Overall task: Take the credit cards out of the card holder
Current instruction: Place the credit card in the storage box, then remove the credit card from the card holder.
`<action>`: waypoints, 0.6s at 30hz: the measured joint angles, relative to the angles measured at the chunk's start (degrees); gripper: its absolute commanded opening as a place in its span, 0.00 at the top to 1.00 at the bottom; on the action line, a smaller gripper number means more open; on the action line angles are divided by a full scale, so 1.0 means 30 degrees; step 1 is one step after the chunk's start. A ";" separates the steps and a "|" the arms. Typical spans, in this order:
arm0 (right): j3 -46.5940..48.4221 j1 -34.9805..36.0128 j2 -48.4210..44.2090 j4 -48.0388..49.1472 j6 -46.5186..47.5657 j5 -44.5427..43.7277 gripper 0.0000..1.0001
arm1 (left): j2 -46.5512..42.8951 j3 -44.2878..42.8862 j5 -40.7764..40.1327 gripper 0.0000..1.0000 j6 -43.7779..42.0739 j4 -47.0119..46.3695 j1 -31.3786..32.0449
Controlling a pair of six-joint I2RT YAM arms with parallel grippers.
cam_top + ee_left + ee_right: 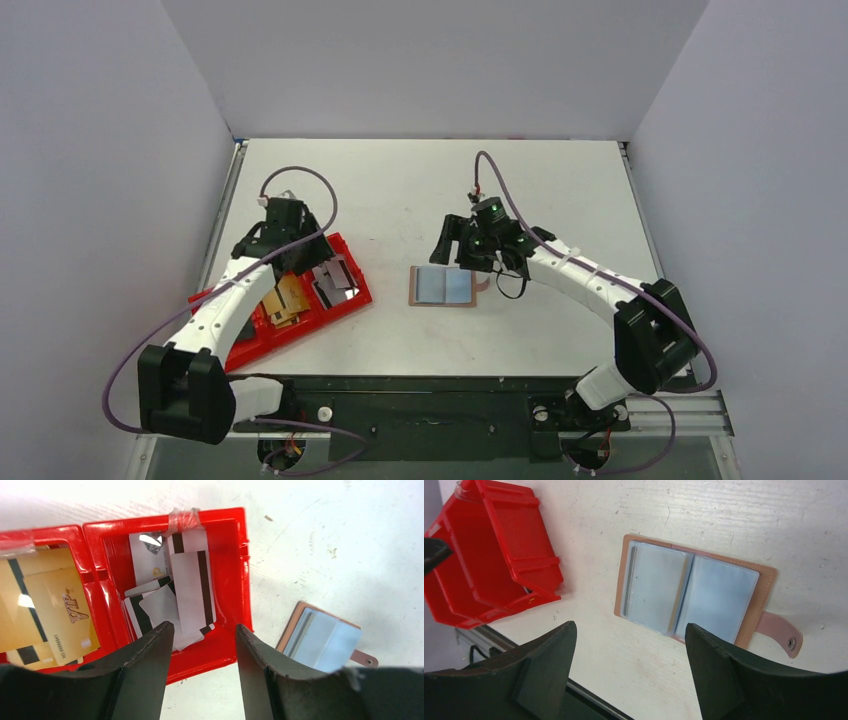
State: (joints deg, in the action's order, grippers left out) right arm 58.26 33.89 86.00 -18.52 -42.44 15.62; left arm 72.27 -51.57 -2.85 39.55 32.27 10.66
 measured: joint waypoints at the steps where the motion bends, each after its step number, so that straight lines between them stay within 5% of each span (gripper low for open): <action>1: 0.0313 0.0306 0.0211 -0.0160 0.0073 -0.0466 0.26 | -0.0299 -0.0299 -0.0109 0.53 -0.0204 0.0219 0.0000; 7: 0.2040 0.2025 0.2346 -0.1428 0.0619 -0.3147 0.31 | -0.0597 -0.1545 0.0117 0.53 -0.0765 0.0627 0.0546; 18: 0.3206 0.3271 0.5858 -0.3024 0.1027 -0.5464 0.33 | 0.2820 -0.2426 0.2630 0.52 0.0175 -0.0823 0.4641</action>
State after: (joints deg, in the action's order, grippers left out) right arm 67.88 43.70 103.57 -27.59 -39.35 -0.78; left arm 80.73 -58.85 5.04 40.07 29.80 24.58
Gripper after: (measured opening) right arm 0.676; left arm 0.474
